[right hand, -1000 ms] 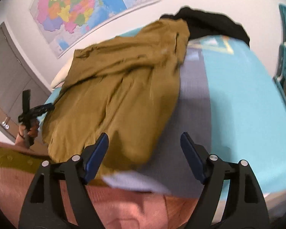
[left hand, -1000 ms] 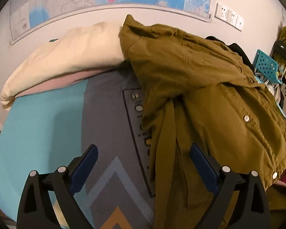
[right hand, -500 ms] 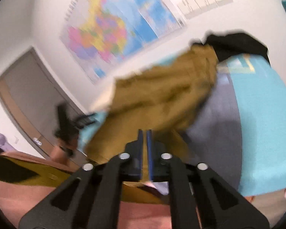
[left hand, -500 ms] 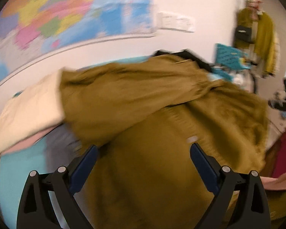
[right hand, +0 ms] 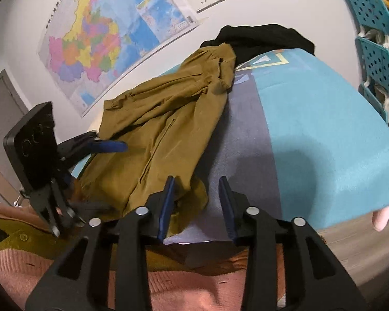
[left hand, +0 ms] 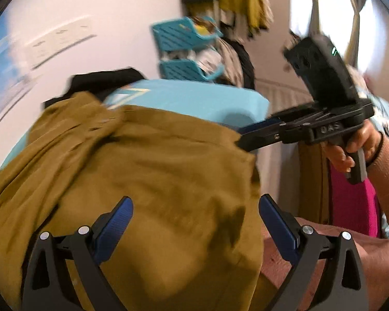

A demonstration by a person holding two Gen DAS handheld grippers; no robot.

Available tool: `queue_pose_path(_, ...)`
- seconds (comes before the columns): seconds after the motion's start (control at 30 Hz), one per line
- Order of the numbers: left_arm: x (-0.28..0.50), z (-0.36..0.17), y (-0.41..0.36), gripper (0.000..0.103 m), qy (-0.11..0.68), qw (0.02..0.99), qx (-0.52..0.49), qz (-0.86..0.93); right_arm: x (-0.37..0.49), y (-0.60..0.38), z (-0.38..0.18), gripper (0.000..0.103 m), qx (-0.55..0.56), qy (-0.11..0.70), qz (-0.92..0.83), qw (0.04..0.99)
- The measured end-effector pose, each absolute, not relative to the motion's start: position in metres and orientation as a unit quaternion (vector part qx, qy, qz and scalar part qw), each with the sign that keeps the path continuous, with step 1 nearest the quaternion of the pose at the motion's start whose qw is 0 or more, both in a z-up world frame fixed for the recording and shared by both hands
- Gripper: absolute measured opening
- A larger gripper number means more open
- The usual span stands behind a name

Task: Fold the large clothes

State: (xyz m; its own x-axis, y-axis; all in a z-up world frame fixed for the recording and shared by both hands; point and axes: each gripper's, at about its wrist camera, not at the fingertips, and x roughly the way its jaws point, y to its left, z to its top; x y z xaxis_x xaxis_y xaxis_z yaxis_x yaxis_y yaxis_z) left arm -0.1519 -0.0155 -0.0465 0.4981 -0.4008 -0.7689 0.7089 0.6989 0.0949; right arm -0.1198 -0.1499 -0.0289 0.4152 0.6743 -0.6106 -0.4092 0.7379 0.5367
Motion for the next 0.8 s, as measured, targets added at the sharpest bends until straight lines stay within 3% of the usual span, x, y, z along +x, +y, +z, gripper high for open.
queue_pose_path(0.03, -0.149, -0.051, -0.023, 0.092, 0.381, 0.838, 0.212, -0.328, -0.123, -0.15, -0.029, 0.038, 0.15, 0.427, 0.328, 0.829)
queue_pose_path(0.07, -0.144, -0.058, -0.03, 0.072, 0.386, 0.834, 0.224, -0.324, -0.124, -0.151, -0.029, 0.039, 0.148, 0.425, 0.327, 0.831)
queue_pose_path(0.17, -0.126, -0.06, -0.024, 0.03, 0.419, 0.821, 0.183, -0.341, -0.13, -0.152, -0.027, 0.043, 0.135, 0.417, 0.331, 0.836)
queue_pose_path(0.23, -0.121, -0.045, -0.003, 0.016, 0.415, 0.829, 0.135, -0.351, -0.134, -0.149, -0.025, 0.046, 0.114, 0.412, 0.332, 0.841)
queue_pose_path(0.33, -0.11, -0.026, 0.028, 0.012, 0.42, 0.834, 0.069, -0.35, -0.136, -0.138, -0.024, 0.049, 0.076, 0.406, 0.341, 0.845)
queue_pose_path(0.37, -0.107, -0.023, 0.031, 0.004, 0.419, 0.837, 0.062, -0.347, -0.137, -0.132, -0.023, 0.05, 0.064, 0.4, 0.35, 0.844)
queue_pose_path(0.57, -0.093, -0.023, 0.045, 0.004, 0.437, 0.829, 0.026, -0.347, -0.127, -0.093, -0.024, 0.052, -0.007, 0.376, 0.337, 0.863)
queue_pose_path(0.7, -0.096, -0.021, 0.041, 0.005, 0.435, 0.831, 0.032, -0.347, -0.11, -0.079, -0.023, 0.052, 0.03, 0.35, 0.341, 0.872)
queue_pose_path(0.77, -0.091, -0.021, 0.042, 0.011, 0.436, 0.835, 0.034, -0.334, -0.107, -0.076, -0.022, 0.043, 0.046, 0.345, 0.36, 0.866)
queue_pose_path(0.8, -0.09, -0.021, 0.045, 0.013, 0.436, 0.836, 0.029, -0.333, -0.107, -0.076, -0.02, 0.018, 0.057, 0.345, 0.375, 0.858)
